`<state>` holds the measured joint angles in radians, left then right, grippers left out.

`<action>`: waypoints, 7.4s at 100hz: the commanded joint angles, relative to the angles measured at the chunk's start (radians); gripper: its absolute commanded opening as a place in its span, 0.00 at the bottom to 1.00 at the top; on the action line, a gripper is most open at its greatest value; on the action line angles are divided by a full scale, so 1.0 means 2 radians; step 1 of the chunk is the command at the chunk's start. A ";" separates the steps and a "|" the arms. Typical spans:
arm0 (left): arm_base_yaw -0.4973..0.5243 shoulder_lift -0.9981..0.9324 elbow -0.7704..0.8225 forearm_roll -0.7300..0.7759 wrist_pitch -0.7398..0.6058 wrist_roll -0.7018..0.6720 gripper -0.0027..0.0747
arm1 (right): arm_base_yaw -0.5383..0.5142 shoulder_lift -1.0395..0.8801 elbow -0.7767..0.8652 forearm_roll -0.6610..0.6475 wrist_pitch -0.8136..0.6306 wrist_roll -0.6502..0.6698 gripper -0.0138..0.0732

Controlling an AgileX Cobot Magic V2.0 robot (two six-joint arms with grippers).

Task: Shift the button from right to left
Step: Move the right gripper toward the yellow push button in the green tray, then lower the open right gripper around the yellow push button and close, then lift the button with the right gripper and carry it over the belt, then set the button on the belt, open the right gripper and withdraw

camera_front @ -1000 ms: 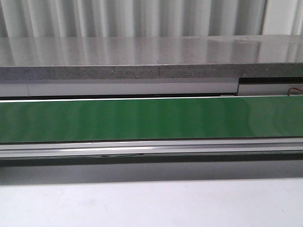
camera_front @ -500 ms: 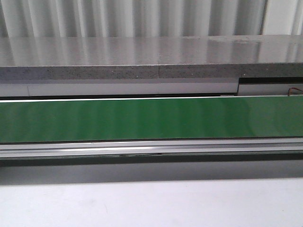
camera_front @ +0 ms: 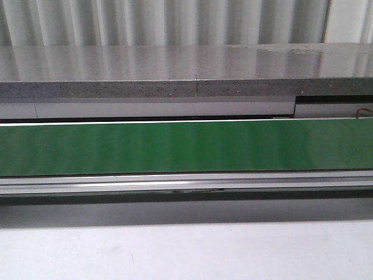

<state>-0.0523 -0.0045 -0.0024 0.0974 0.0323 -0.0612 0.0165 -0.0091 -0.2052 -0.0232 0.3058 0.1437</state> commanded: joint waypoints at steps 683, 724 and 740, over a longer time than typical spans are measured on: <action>-0.003 -0.017 0.012 -0.002 -0.043 -0.004 0.01 | -0.029 0.410 -0.251 0.060 0.128 -0.101 0.84; -0.003 -0.017 0.012 -0.002 -0.043 -0.004 0.01 | -0.029 0.307 -0.186 0.060 0.111 -0.101 0.22; -0.003 -0.017 0.012 -0.002 -0.043 -0.004 0.01 | -0.029 0.308 -0.186 0.060 0.110 -0.101 0.08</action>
<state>-0.0537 -0.0045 -0.0024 0.0974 0.0323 -0.0612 -0.0417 0.6070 -0.5508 0.0996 0.6012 -0.0467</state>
